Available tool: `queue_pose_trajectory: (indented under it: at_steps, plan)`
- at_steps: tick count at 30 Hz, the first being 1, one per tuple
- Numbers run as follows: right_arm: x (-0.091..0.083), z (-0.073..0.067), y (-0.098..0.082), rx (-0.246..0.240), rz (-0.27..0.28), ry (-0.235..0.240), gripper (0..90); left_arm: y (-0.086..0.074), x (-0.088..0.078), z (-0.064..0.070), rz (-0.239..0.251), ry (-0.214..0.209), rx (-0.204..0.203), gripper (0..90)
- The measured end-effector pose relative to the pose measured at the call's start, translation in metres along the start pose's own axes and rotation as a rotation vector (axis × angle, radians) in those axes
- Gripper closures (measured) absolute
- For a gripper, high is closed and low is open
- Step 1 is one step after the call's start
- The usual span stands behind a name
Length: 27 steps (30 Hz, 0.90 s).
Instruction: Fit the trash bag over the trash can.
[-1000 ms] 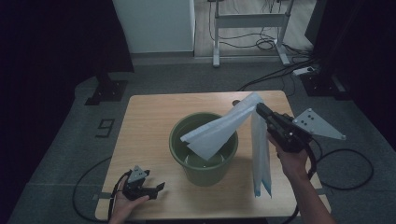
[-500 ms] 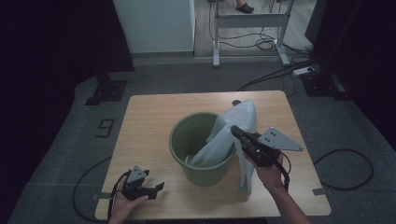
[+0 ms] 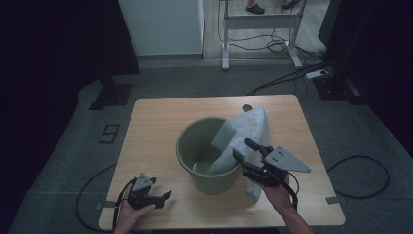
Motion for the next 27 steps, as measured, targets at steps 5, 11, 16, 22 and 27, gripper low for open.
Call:
queue_pose_trajectory:
  at_steps: [5, 11, 16, 22, 27]
  plan:
    - [-0.030, -0.001, -0.018, 0.044, 0.011, -0.045, 25.7, 0.000, 0.000, 0.001, 0.003, 0.001, 0.000, 14.8]
    - [-0.038, -0.002, -0.061, 0.085, -0.050, -0.077, 21.3, 0.001, 0.001, 0.002, -0.002, 0.002, 0.002, 14.8]
    - [-0.022, 0.000, -0.091, 0.117, -0.124, -0.141, 17.0, 0.001, 0.002, 0.004, -0.006, 0.004, 0.005, 14.8]
    - [0.007, 0.006, -0.122, 0.153, -0.224, -0.257, 19.4, 0.004, -0.005, 0.004, 0.029, -0.008, -0.024, 14.6]
    - [0.006, 0.027, -0.134, 0.211, -0.271, -0.394, 41.7, 0.012, -0.015, 0.008, 0.064, -0.018, -0.050, 14.6]
Point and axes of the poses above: each handheld gripper's, and its own axes: x roughly forward along the jaws, y roughly out of its top, z roughly to its right, the point moved 2 cm from there along x, roughly forward along the jaws, and after that the axes turned 11 degrees about -z, right-handed, at the moved point
